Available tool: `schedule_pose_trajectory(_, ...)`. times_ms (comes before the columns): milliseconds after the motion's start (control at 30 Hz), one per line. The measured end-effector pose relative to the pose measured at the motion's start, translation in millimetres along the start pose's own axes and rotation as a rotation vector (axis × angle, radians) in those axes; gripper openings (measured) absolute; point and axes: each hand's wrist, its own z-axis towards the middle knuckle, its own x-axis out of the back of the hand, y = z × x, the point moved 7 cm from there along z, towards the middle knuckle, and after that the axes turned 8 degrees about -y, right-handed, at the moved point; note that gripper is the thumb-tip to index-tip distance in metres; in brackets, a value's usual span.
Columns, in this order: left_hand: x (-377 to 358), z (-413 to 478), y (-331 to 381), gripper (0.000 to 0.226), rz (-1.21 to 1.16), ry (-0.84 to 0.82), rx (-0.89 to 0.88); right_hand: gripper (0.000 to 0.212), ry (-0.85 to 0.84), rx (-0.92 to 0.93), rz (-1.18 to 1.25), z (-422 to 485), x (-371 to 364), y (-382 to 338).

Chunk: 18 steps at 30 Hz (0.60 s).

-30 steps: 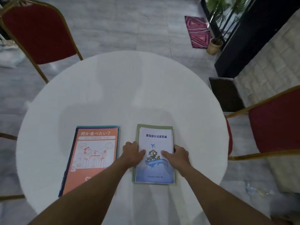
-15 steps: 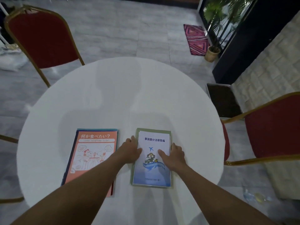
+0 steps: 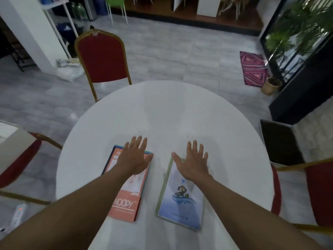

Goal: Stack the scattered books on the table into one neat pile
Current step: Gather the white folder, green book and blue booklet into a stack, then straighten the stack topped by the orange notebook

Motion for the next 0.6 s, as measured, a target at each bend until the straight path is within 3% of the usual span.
schedule_pose_trajectory(233,-15.0,-7.8,-63.3,0.073,-0.046,-0.079,0.098,0.092,-0.038,0.029,0.009,11.7,-32.1,-49.1)
schedule_pose_trajectory(433,-43.5,-13.6,-114.0,0.073,-0.091,-0.143,0.142,0.097,-0.103,-0.025,0.141,17.0,-83.5,-78.8)
schedule_pose_trajectory(600,-70.2,-15.7,-144.9,0.074,-0.245,-0.225,0.194,0.079,-0.177,-0.114,0.118,17.4,-123.5,-94.5)
